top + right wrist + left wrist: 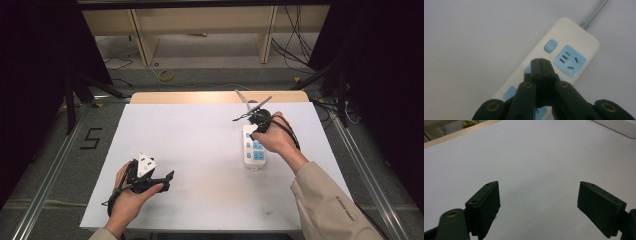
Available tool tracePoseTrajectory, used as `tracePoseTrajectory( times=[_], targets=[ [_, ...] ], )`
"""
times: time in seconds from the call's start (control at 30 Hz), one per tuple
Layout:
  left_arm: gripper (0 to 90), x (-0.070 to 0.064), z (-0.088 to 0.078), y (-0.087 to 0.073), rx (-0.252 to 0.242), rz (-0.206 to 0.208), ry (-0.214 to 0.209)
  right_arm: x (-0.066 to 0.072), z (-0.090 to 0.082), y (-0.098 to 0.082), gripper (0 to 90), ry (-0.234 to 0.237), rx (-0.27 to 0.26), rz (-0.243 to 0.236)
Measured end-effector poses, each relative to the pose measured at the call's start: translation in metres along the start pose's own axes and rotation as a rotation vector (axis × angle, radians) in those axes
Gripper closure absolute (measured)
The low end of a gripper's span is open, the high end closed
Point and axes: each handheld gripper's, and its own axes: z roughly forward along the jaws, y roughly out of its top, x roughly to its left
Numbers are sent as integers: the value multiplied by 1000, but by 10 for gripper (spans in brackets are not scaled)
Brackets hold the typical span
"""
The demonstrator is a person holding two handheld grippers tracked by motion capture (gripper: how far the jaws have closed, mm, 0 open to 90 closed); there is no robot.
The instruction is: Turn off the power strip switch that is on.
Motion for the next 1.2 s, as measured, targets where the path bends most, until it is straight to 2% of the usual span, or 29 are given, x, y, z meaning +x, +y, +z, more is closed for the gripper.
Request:
tracePoseTrajectory(
  times=[0.4, 0.93, 1.2],
  targets=[
    [181, 0, 0, 0, 4, 1, 0, -1, -8, -7, 900, 0, -40, -12],
    [181, 0, 1, 0, 3, -4, 1, -5, -24, -23, 900, 9, -120, -17],
    [182, 1, 0, 0, 2, -10, 6, -7, -32, -33, 900, 10, -176, -15]
  ],
)
